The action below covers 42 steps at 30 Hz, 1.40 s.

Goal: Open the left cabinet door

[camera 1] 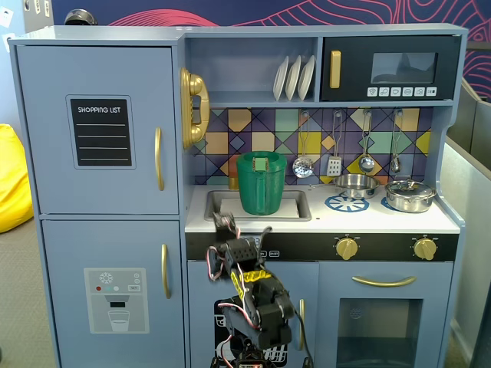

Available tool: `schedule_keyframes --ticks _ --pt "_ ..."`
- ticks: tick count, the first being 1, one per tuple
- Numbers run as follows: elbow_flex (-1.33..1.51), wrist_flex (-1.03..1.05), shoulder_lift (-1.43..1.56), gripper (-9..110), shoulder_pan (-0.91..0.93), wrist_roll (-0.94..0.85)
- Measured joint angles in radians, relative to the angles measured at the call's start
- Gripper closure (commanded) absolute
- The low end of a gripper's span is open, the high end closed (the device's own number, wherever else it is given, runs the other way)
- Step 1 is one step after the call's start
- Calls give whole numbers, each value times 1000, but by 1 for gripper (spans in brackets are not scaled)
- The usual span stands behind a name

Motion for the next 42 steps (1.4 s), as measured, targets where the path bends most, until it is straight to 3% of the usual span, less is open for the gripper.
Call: schedule_keyframes --ticks 10,17,26,42 --pt "-408 -290 -190 86 -144 -29" --pt "-523 -505 -293 77 -150 32" --pt "-531 -701 -376 78 -233 5" --pt "-709 -850 -652 82 -287 -77"
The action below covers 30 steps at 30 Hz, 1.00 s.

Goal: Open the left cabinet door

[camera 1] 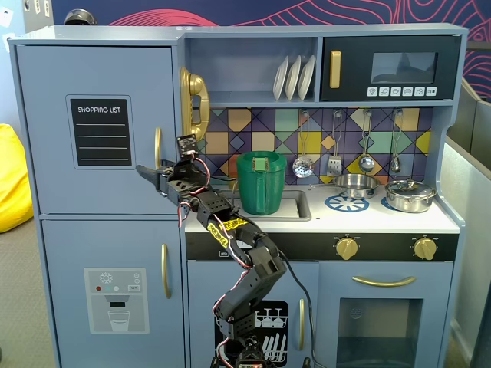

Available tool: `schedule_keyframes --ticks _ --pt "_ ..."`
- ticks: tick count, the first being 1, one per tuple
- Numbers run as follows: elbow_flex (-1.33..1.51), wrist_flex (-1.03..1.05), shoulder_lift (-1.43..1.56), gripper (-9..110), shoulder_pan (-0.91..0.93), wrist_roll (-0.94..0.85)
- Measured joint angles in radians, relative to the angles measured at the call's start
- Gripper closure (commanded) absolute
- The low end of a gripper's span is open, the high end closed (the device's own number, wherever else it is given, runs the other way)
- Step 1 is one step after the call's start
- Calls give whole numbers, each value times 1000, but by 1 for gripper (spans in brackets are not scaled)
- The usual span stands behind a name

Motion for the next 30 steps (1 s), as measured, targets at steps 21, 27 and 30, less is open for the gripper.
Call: schedule_keyframes --ticks 21,27,30 --pt "123 166 262 82 -199 -215" --pt "164 351 449 83 -72 -156" --pt "169 451 522 82 14 -110"
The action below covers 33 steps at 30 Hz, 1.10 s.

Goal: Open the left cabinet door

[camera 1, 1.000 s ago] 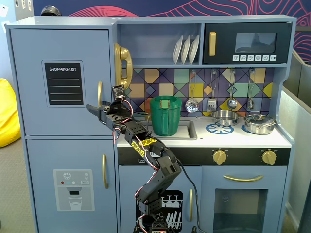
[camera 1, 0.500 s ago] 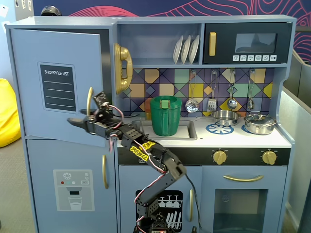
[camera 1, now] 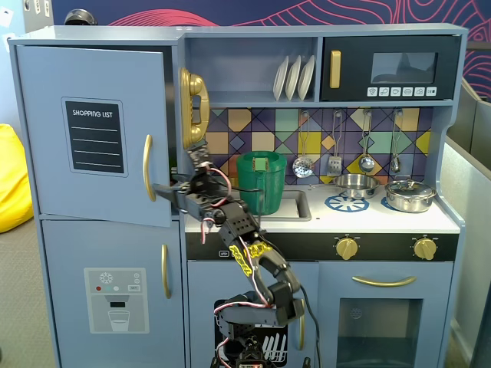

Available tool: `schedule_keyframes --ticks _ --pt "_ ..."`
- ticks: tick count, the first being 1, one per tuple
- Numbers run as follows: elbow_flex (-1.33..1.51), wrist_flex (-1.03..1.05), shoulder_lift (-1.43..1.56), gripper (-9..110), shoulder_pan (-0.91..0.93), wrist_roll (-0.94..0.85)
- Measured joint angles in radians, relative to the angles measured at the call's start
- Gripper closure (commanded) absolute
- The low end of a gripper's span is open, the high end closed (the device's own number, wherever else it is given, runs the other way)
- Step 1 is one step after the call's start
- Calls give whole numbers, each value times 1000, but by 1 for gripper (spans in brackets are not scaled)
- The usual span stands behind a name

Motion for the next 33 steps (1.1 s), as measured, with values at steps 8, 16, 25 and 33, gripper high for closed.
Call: schedule_keyframes --ticks 8,16,25,33 --pt "0 112 -71 83 245 120" --pt "-2 -49 -204 85 210 80" --pt "-3 -118 -210 88 -26 -64" --pt "-2 -138 -213 89 -206 -124"
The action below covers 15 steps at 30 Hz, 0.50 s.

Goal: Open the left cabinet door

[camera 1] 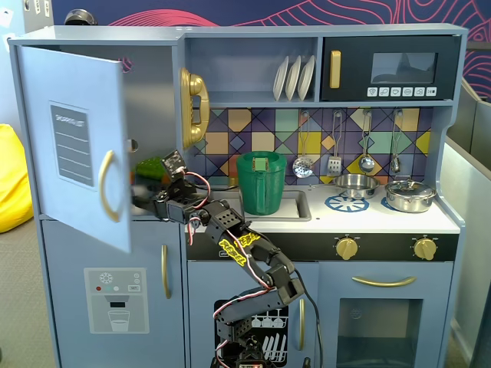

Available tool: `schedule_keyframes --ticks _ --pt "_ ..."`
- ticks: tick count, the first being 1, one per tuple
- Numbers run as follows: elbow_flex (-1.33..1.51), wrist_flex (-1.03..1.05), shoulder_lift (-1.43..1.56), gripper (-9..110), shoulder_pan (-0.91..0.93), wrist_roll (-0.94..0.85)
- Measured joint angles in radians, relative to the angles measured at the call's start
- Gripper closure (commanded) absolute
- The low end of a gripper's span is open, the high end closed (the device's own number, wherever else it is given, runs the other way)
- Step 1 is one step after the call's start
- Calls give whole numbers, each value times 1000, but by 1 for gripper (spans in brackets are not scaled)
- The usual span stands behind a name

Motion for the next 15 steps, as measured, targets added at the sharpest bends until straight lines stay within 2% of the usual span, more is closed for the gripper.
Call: schedule_keyframes --ticks 7,10,15 --pt "11 -3 5 89 -15 -11" --pt "43 49 32 90 94 52" --pt "144 341 97 91 394 212"
